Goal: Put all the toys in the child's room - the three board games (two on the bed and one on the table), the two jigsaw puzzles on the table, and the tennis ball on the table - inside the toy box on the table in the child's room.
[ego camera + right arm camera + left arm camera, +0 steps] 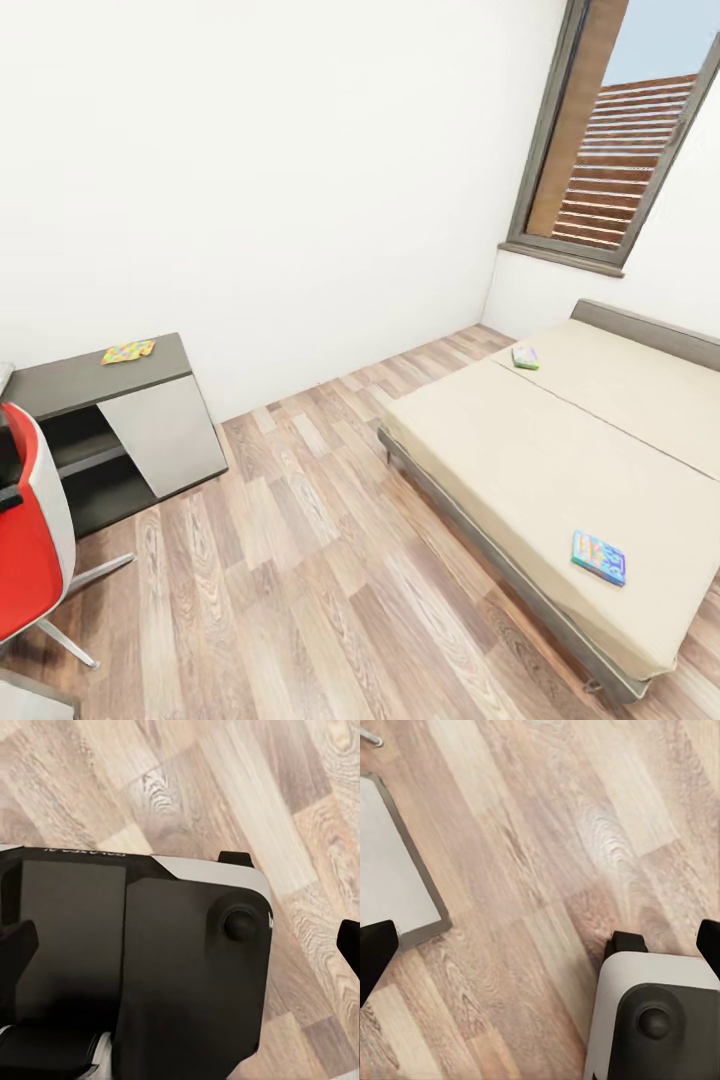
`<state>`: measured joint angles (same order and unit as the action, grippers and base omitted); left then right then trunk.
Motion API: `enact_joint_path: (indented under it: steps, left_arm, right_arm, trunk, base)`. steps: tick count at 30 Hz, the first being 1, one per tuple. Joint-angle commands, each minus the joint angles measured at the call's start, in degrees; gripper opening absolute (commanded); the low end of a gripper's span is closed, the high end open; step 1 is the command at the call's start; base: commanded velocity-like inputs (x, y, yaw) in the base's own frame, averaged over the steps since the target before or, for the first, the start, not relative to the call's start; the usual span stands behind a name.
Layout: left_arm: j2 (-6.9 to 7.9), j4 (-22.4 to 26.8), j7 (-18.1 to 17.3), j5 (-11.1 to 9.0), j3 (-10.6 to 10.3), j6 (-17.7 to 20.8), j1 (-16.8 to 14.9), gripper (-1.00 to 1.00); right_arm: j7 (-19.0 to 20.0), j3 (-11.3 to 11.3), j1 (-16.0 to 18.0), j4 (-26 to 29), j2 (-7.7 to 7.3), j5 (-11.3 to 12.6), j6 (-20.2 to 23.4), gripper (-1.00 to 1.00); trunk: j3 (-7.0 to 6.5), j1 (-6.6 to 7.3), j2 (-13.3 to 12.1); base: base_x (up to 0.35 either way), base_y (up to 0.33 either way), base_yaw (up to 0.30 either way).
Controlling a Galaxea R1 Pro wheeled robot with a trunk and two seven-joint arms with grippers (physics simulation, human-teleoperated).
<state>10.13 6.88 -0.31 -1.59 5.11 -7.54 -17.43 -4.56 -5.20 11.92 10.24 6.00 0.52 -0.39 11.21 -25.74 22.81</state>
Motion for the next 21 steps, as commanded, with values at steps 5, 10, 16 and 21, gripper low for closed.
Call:
enact_joint_path:
  steps: [5, 10, 16, 21]
  left_arm:
    - [-0.03, -0.09, -0.04, -0.17, 0.25, -0.19, -0.06, 1.00]
    - [-0.04, -0.10, -0.04, -0.17, 0.25, -0.19, -0.06, 1.00]
    - [-0.10, -0.10, -0.05, -0.10, 0.25, -0.19, -0.03, 1.00]
    - [-0.11, -0.09, -0.05, -0.06, 0.25, -0.19, 0.00, 1.00]
  right_arm:
    - [-0.37, -0.58, -0.01, -0.02, -0.02, 0.15, -2.00, 1.00]
    - [-0.37, -0.60, -0.05, -0.18, -0.02, 0.18, -3.54, 1.00]
    - [-0.37, -0.60, -0.05, -0.22, -0.02, 0.18, -3.92, 1.00]
    - [-0.37, -0.60, -0.05, -0.25, -0.02, 0.18, -3.97, 1.00]
  trunk:
    - [0.27, -0.04, 0.10]
    - [0.31, -0.04, 0.10]
    - [0.31, -0.04, 0.10]
    - [0.35, -0.04, 0.10]
  base:
    - [0.206, 0.119, 0.099]
    - [0.153, 0.037, 0.020]
    - [0.033, 0.007, 0.004]
    - [0.046, 0.001, 0.078]
